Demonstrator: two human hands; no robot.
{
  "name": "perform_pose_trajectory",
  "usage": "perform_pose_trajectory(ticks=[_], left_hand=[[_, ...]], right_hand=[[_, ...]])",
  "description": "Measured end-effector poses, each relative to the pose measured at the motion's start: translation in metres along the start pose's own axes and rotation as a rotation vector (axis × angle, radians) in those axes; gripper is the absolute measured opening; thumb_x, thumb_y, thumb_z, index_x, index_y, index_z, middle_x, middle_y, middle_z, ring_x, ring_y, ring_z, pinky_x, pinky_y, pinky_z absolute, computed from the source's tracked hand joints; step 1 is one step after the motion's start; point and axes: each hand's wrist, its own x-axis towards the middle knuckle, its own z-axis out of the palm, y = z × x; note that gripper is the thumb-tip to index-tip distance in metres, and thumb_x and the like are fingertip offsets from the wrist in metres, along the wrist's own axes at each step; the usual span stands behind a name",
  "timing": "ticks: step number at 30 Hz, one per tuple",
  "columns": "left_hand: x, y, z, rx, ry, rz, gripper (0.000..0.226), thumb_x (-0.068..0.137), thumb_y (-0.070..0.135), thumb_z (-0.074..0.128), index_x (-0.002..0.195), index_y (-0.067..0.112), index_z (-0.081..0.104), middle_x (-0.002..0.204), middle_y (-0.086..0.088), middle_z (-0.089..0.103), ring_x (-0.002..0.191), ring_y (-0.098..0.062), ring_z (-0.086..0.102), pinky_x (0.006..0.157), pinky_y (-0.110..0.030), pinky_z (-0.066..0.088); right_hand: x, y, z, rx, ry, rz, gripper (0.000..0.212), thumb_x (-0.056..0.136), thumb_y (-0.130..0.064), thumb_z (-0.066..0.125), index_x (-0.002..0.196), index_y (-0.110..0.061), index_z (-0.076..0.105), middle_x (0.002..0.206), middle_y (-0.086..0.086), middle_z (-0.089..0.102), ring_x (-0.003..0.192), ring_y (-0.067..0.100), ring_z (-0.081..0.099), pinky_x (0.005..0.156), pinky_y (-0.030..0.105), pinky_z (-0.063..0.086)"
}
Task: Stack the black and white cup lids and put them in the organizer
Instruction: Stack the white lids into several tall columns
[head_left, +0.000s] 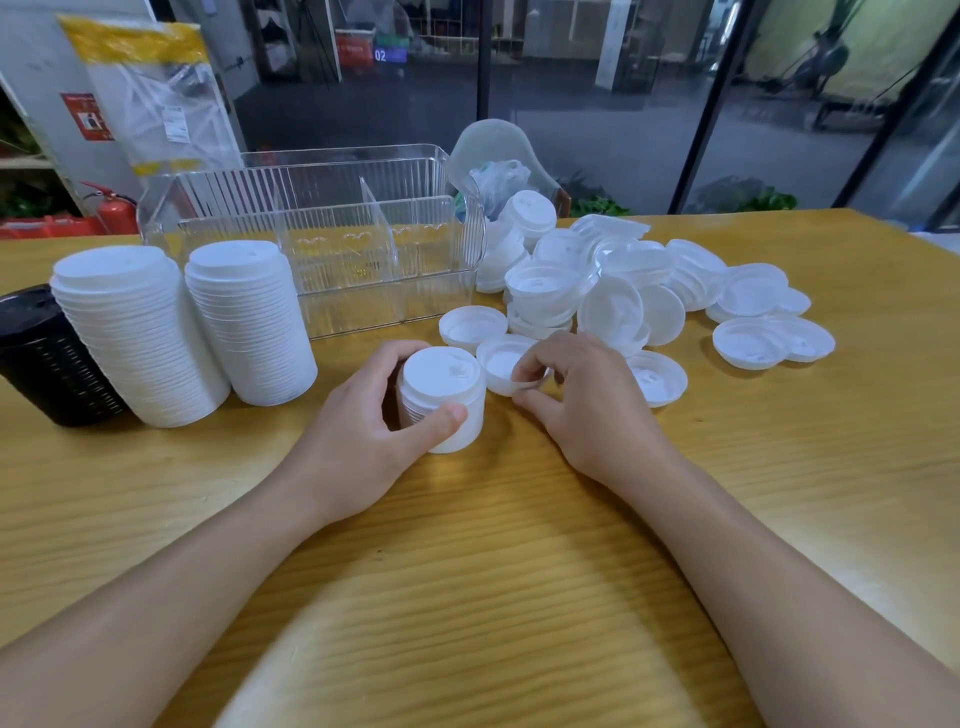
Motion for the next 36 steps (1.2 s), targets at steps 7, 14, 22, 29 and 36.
perform_pose_trajectory(ticks=[7, 14, 22, 29, 36], left_hand=[[-0.002, 0.005, -0.001, -0.034, -0.057, 0.032, 0.054, 0.093, 0.046, 0.083, 0.14, 0.038, 0.06, 0.136, 0.021, 0.071, 0.132, -0.006, 0.064, 0.11, -0.044, 0.053], [-0.005, 0.01, -0.002, -0.018, -0.117, 0.074, 0.053, 0.095, 0.045, 0.083, 0.142, 0.04, 0.06, 0.138, 0.022, 0.07, 0.134, -0.007, 0.063, 0.112, -0.045, 0.051], [-0.008, 0.012, 0.0, -0.001, -0.162, 0.097, 0.057, 0.092, 0.046, 0.082, 0.145, 0.04, 0.059, 0.138, 0.022, 0.069, 0.133, -0.008, 0.064, 0.11, -0.04, 0.052], [-0.007, 0.012, 0.0, -0.005, -0.167, 0.105, 0.058, 0.092, 0.046, 0.082, 0.145, 0.038, 0.06, 0.139, 0.02, 0.07, 0.133, -0.009, 0.064, 0.11, -0.039, 0.052], [-0.007, 0.012, -0.002, -0.01, -0.18, 0.032, 0.08, 0.087, 0.039, 0.093, 0.152, 0.045, 0.047, 0.144, 0.022, 0.068, 0.141, 0.0, 0.058, 0.12, -0.04, 0.044]], right_hand=[[-0.001, -0.005, -0.009, 0.246, 0.075, 0.094, 0.019, 0.088, -0.024, 0.089, 0.089, -0.026, 0.07, 0.088, -0.017, 0.065, 0.092, 0.003, 0.057, 0.077, 0.013, 0.038], [0.002, -0.014, -0.023, 0.836, 0.145, 0.225, 0.032, 0.102, -0.019, 0.076, 0.132, -0.021, 0.065, 0.089, 0.01, 0.075, 0.09, 0.033, 0.076, 0.095, 0.055, 0.062], [0.001, -0.014, -0.016, 0.886, 0.088, 0.313, 0.021, 0.102, -0.027, 0.077, 0.122, -0.021, 0.073, 0.114, 0.008, 0.08, 0.107, 0.034, 0.077, 0.096, 0.058, 0.062], [-0.001, -0.013, -0.014, 0.745, -0.009, 0.243, 0.063, 0.083, -0.017, 0.094, 0.137, -0.029, 0.064, 0.127, -0.005, 0.076, 0.114, 0.02, 0.076, 0.104, 0.048, 0.061], [-0.005, -0.019, -0.027, 0.844, -0.189, 0.133, 0.051, 0.091, -0.016, 0.087, 0.14, -0.02, 0.07, 0.133, 0.0, 0.076, 0.126, 0.02, 0.071, 0.112, 0.053, 0.055]])
